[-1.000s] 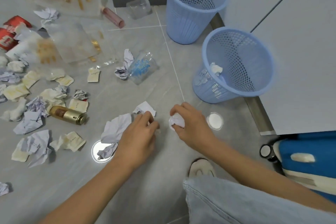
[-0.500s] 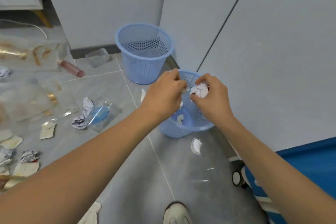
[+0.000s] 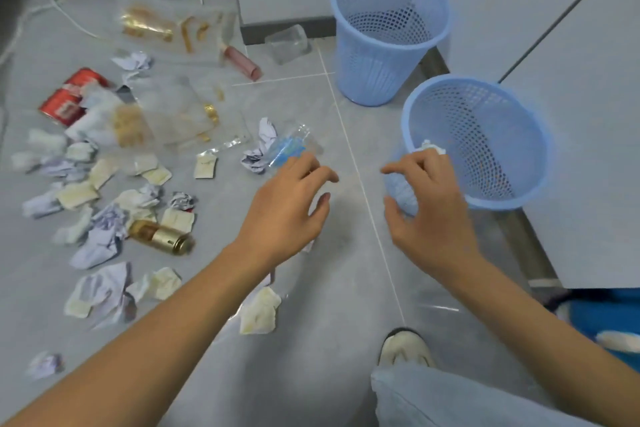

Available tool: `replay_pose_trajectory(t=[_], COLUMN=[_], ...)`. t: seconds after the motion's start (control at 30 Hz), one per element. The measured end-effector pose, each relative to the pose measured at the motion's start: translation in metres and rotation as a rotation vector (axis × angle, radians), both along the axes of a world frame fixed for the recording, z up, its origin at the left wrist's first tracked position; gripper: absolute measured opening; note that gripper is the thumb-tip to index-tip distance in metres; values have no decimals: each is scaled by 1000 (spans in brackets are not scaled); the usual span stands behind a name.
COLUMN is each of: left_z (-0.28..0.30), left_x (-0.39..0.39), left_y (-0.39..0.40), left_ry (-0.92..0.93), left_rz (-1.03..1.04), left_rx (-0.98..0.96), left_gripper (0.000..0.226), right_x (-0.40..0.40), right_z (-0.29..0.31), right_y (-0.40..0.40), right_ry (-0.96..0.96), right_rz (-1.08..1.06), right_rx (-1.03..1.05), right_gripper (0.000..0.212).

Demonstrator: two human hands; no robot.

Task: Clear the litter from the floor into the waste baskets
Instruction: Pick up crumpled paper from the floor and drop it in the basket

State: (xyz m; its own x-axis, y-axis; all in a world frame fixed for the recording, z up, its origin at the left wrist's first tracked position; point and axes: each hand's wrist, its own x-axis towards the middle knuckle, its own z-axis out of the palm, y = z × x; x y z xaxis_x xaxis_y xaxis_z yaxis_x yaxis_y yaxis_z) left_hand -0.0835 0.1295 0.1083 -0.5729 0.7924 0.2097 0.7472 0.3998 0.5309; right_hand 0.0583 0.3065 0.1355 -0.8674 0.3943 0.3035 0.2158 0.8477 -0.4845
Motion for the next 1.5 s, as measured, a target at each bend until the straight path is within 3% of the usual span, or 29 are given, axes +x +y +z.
replay_pose_trajectory(t=[0.1,0.3,0.43,0.63,0.73,1.0,1.13,1.33,1.5], left_z=[-25,-95,-125,-147,-154,-150,-132,-73,-4], left_x=[13,59,97,124,124,115,98,57,26], left_y=[-44,-136,-165,-162,-159,-163,-151,-91,-6], left_ry=[-60,-227,-304,-311,-285,-241,-198,-97,37], left_rz=[111,223,258,286,328,303,305,187,46], left_rx=[-42,-287,-390,-445,-430,-333,-280,-153,13], left_gripper=[23,23,37,48,42,23,20,10,7], right_x=[1,2,-1,-11,-16,-9,-6,-16,-25], right_z=[-27,-114,-148,-173,-181,-192,-179,-104,-6], right_y=[-40,-97,-129,-152,-151,-141,-118,-64,-1], right_ry=[-74,-409,-561,-630,-599,-521,-477,-247,-19], right_rz=[182,418,605,808,826,697,570,241,3], right_rx=[-70,-142,-100,36,84,7,-81,-209,-125], right_gripper=[30,35,42,71,57,12,11,16,18])
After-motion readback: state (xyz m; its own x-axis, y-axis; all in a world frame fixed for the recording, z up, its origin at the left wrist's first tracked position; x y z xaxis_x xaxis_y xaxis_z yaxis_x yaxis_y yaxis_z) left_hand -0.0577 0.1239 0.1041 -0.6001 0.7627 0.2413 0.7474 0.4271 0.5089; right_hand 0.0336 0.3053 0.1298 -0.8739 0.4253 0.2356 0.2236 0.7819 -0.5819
